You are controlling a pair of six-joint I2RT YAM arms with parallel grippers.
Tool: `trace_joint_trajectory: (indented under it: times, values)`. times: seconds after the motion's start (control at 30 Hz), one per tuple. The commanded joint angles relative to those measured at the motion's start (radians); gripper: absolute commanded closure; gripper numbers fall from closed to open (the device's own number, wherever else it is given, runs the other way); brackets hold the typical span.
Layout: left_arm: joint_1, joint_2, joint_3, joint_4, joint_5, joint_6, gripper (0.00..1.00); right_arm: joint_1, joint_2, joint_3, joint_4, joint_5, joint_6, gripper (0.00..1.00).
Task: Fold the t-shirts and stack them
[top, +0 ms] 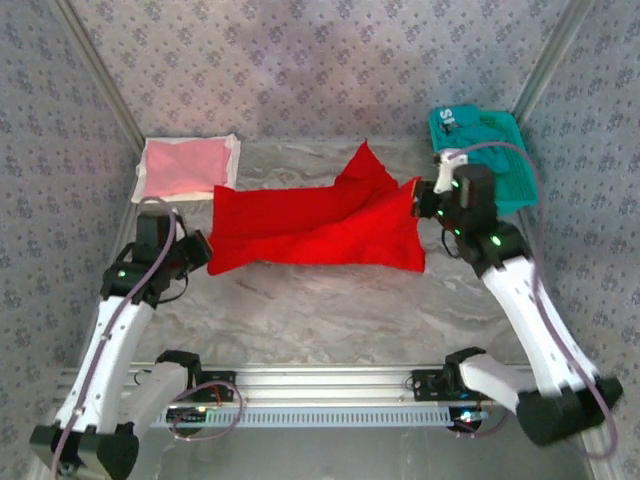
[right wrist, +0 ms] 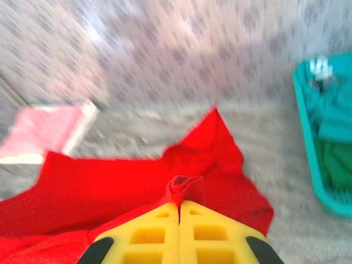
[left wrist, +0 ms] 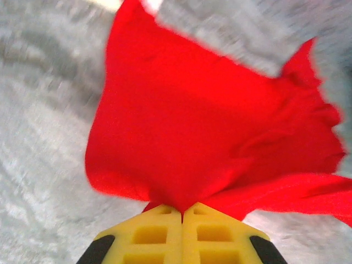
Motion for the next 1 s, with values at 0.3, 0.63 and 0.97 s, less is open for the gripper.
trace_joint_trajectory:
  times: [0.3, 0.63, 0.97]
  values:
    - [-0.061, -0.043, 0.615, -0.098, 0.149, 0.198, 1.00, 0.069, -0.334, 0.249, -0.128, 0.008, -0.136, 1.00]
    - [-0.057, 0.198, 0.729, 0.002, 0.041, 0.209, 1.00, 0.014, 0.010, 0.525, -0.091, 0.103, -0.233, 1.00]
    - [0.125, 0.643, 0.793, 0.164, 0.213, 0.137, 1.00, -0.202, 0.590, 0.799, 0.059, -0.023, -0.177, 1.00]
